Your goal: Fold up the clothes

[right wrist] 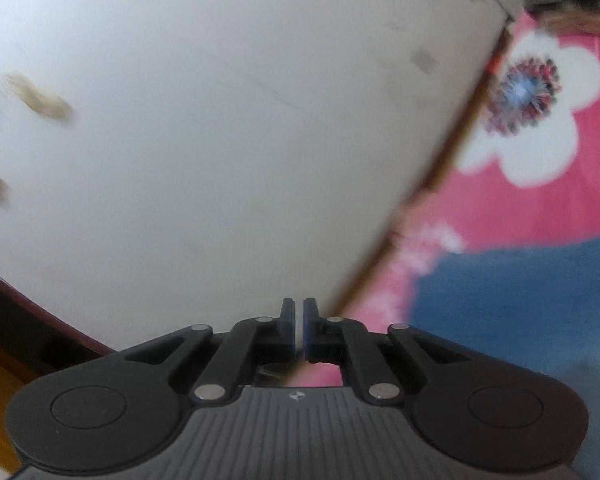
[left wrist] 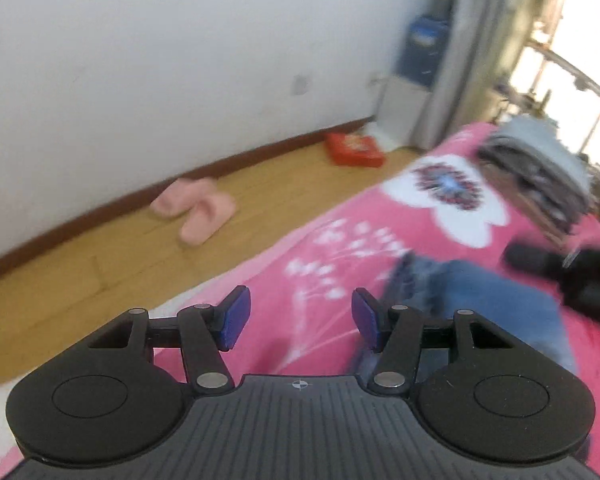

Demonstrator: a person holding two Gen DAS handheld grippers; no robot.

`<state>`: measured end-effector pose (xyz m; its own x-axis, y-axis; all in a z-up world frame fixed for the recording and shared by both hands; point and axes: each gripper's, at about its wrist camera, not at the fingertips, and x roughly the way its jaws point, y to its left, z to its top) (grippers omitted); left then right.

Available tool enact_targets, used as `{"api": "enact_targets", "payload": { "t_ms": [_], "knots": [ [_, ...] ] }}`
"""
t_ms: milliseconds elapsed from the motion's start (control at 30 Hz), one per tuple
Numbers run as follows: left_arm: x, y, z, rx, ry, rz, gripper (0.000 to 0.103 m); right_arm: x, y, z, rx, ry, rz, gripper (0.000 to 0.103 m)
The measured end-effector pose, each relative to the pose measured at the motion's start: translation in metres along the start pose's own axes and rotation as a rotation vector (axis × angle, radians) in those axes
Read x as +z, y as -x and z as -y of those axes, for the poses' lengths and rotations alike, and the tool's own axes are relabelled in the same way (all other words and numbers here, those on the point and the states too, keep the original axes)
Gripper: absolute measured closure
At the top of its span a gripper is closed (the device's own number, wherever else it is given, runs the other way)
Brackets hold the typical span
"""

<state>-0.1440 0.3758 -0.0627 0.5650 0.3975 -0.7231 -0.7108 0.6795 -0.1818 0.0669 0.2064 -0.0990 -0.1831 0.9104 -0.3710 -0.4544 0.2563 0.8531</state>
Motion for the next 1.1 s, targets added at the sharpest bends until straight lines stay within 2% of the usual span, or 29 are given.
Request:
{"api": "enact_targets", "payload": {
  "t_ms": [67, 100, 167, 233, 300, 400, 467, 533, 667, 733, 800, 900, 1000, 1100],
  "knots": [
    [-0.001, -0.006, -0.004, -0.018, 0.023, -0.019, 0.047, -0.004, -0.003, 0.020, 0.021, -0.090, -0.020, 0.096],
    [-0.001, -0.007, -0.005, -0.035, 0.028, -0.021, 0.047, -0.003, 0.011, 0.025, 0.046, -0.108, 0.015, 0.095],
    [-0.001, -0.010, -0.003, -0.086, 0.032, -0.027, 0.045, -0.001, 0.042, 0.037, 0.082, -0.141, 0.086, 0.083],
    [0.001, -0.019, 0.002, -0.153, 0.041, -0.048, 0.039, 0.003, 0.082, 0.049, 0.073, -0.161, 0.155, 0.050],
    [0.004, -0.033, 0.011, -0.231, 0.059, -0.089, 0.035, 0.006, 0.116, 0.060, 0.012, -0.147, 0.188, 0.041],
    [0.009, -0.054, 0.020, -0.314, 0.092, -0.159, 0.032, -0.003, 0.148, 0.086, -0.124, -0.174, 0.172, 0.030],
    [0.013, -0.071, 0.023, -0.353, 0.120, -0.227, 0.030, -0.013, 0.159, 0.108, -0.189, -0.233, 0.138, 0.027],
    [0.015, -0.086, 0.024, -0.385, 0.150, -0.292, 0.029, -0.029, 0.158, 0.130, -0.203, -0.301, 0.071, 0.026],
    [0.015, -0.112, 0.019, -0.434, 0.200, -0.395, 0.028, -0.055, 0.149, 0.153, -0.130, -0.375, 0.021, 0.024],
    [0.014, -0.117, 0.018, -0.449, 0.211, -0.412, 0.025, -0.055, 0.142, 0.152, -0.083, -0.380, 0.004, 0.019],
    [0.013, -0.122, 0.018, -0.462, 0.220, -0.426, 0.021, -0.056, 0.130, 0.149, -0.047, -0.381, -0.041, 0.019],
    [0.012, -0.121, 0.025, -0.464, 0.174, -0.430, 0.018, -0.063, 0.112, 0.139, -0.044, -0.355, -0.103, 0.016],
    [0.011, -0.120, 0.029, -0.465, 0.143, -0.437, 0.016, -0.066, 0.099, 0.135, -0.028, -0.347, -0.101, 0.007],
    [0.010, -0.120, 0.031, -0.485, 0.175, -0.467, 0.016, -0.063, 0.095, 0.143, 0.039, -0.397, -0.096, 0.007]
  ]
}}
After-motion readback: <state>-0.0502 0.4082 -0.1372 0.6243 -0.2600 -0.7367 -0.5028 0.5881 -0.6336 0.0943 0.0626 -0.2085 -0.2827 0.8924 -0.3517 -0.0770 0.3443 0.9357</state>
